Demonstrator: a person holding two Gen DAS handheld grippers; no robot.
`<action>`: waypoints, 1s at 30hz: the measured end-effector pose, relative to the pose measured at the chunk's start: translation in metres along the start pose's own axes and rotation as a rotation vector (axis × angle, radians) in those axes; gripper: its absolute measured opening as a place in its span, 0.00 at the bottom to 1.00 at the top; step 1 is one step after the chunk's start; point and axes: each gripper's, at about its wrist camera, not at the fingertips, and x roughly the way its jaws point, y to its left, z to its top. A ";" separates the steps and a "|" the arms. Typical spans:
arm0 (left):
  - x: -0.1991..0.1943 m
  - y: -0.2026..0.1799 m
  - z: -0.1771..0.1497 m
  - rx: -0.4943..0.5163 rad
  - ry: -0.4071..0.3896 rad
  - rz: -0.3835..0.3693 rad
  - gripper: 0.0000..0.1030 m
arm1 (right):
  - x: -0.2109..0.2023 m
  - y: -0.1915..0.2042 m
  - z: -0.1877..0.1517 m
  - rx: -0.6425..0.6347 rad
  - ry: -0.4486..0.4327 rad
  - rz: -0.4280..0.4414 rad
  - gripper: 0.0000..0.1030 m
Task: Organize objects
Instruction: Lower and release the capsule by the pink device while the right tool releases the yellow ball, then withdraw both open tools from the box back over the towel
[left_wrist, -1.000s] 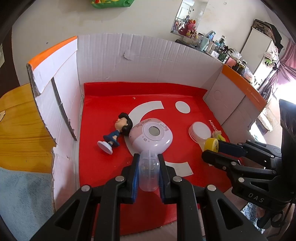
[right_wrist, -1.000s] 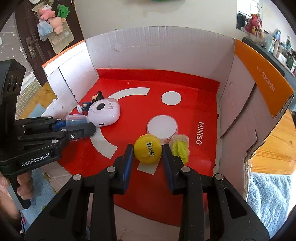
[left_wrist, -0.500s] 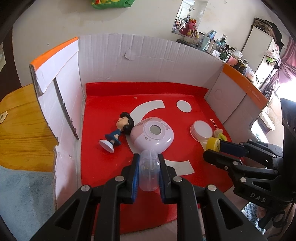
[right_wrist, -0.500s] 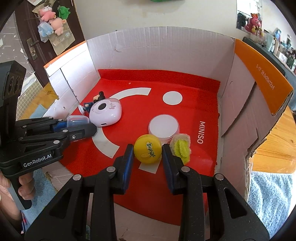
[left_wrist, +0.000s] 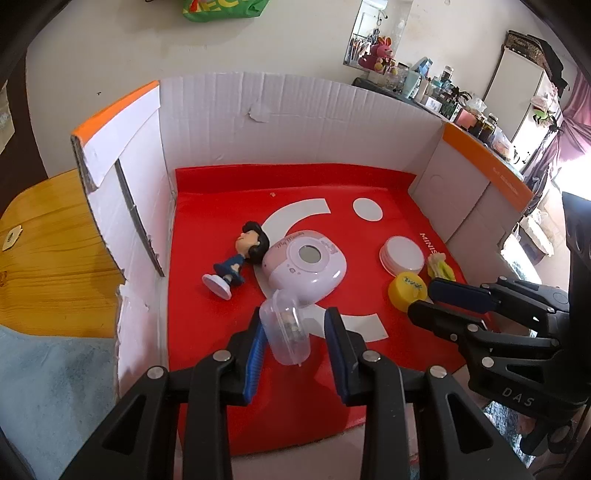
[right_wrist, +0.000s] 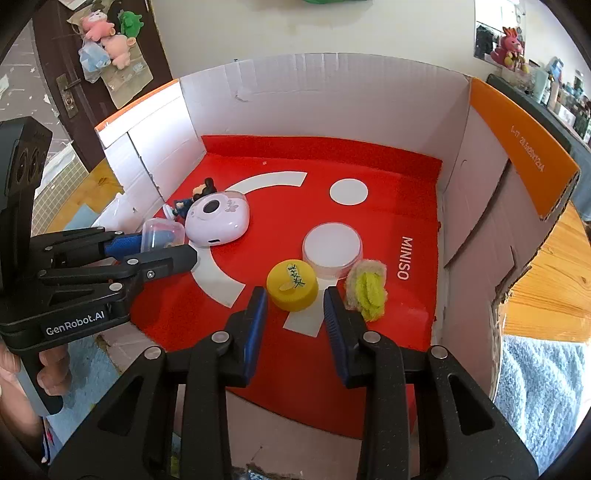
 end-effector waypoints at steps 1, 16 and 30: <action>0.000 0.000 0.000 0.000 -0.002 0.001 0.38 | -0.001 0.001 -0.001 -0.002 0.000 0.001 0.37; -0.013 -0.003 -0.004 0.010 -0.030 0.017 0.46 | -0.012 0.007 -0.006 -0.011 -0.022 0.002 0.48; -0.030 -0.005 -0.007 0.011 -0.069 0.045 0.60 | -0.025 0.014 -0.011 -0.024 -0.046 0.012 0.62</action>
